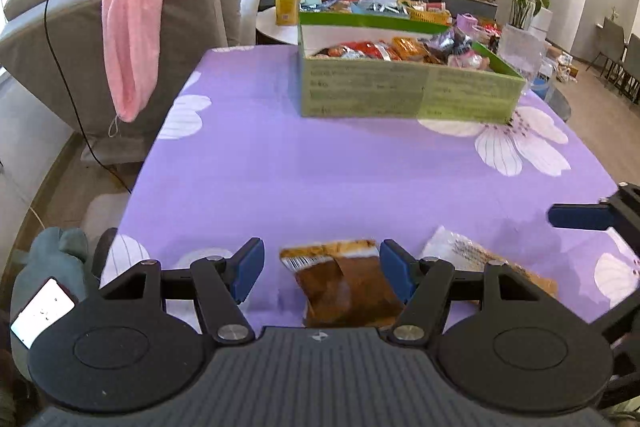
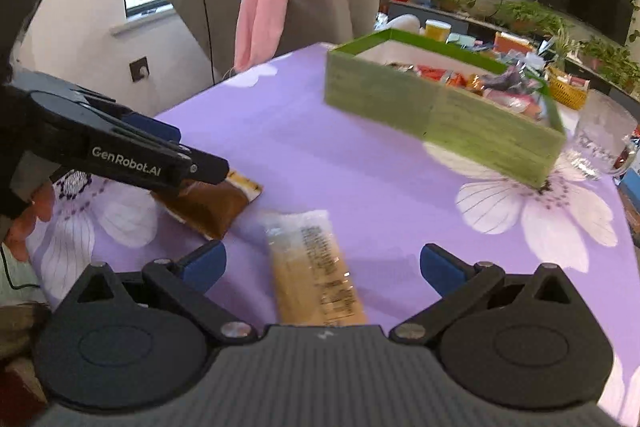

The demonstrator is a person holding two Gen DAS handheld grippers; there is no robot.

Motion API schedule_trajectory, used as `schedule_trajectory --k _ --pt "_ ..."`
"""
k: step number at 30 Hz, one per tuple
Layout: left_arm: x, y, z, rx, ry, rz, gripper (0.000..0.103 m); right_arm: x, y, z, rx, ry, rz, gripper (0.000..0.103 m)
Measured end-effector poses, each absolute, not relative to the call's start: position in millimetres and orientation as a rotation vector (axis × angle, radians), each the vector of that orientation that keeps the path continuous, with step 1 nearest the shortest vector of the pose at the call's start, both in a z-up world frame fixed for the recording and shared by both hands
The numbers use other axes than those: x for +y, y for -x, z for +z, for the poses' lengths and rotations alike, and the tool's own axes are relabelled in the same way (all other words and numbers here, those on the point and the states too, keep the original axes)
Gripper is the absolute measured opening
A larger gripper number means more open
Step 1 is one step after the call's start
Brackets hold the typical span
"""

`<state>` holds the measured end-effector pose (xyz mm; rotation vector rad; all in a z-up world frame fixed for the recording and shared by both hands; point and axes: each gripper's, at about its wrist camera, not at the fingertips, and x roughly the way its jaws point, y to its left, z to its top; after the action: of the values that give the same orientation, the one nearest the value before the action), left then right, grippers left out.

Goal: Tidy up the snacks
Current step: 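Move both grippers back to the brown bar pack and tan wafer bar, then grasp the brown bar pack with the left gripper while the right grasps the tan wafer bar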

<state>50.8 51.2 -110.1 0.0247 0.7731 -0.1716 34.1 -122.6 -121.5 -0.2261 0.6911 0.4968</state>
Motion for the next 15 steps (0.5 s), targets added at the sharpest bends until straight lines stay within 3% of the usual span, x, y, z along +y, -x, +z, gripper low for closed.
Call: schedule_trajectory --k 15 --pt "38 -57 -125 0.806 -0.071 -0.190 0.062 -128 -43 -135 0.767 0.165 0.453 0.058"
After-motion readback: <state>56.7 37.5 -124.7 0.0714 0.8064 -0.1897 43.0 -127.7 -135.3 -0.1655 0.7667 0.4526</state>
